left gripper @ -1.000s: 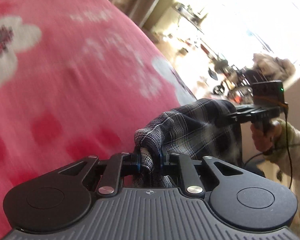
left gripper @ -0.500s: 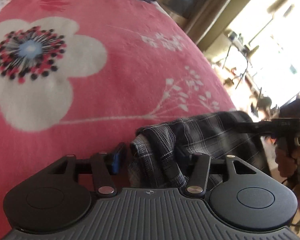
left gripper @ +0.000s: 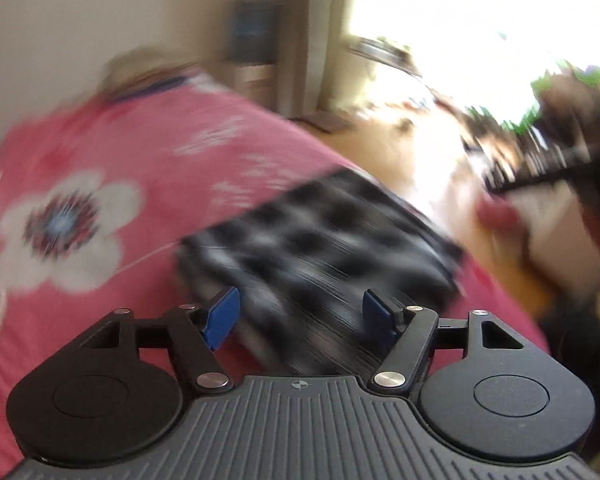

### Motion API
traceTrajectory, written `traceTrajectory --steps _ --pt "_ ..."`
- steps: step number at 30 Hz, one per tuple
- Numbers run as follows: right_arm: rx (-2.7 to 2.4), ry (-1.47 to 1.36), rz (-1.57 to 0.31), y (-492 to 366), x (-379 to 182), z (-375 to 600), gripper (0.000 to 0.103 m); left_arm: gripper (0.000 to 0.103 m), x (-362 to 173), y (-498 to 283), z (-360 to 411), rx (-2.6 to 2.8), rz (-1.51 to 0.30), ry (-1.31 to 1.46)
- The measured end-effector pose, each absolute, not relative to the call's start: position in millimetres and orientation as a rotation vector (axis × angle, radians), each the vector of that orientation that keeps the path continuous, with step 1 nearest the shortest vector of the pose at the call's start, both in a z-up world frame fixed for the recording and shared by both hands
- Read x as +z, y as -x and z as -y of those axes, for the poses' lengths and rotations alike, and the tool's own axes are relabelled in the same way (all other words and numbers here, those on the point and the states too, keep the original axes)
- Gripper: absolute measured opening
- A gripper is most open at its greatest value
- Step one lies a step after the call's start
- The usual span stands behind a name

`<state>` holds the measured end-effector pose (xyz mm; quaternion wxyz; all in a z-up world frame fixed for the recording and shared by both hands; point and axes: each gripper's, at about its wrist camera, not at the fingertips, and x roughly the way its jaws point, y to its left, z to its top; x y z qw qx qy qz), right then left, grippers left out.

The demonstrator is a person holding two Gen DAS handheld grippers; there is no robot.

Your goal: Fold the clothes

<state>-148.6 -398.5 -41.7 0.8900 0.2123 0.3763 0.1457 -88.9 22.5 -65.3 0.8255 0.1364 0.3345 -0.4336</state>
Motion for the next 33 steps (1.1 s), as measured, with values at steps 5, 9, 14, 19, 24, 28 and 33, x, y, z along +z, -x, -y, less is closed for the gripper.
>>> traceTrajectory --steps 5,9,14,19,24,28,33 --pt "0.318 0.019 -0.744 179 -53 314 0.051 0.070 -92 139 0 -0.999 -0.677 -0.485" --pt "0.335 0.312 -0.742 186 -76 271 0.040 0.063 -103 147 4 -0.968 -0.633 -0.517" --pt "0.340 0.568 -0.705 193 -94 241 0.038 0.051 -109 158 9 -0.965 -0.557 -0.596" --pt "0.347 0.691 -0.676 189 -105 230 0.025 0.042 -123 169 17 -0.953 -0.462 -0.770" --pt "0.346 0.721 -0.647 187 -101 229 0.004 0.012 -122 165 14 -0.950 -0.454 -0.775" --pt "0.317 0.710 -0.584 188 -79 237 0.003 0.004 -112 166 7 -0.952 -0.419 -0.761" --pt "0.312 0.709 -0.549 196 -62 240 0.003 0.004 -117 183 7 -0.992 -0.356 -0.874"
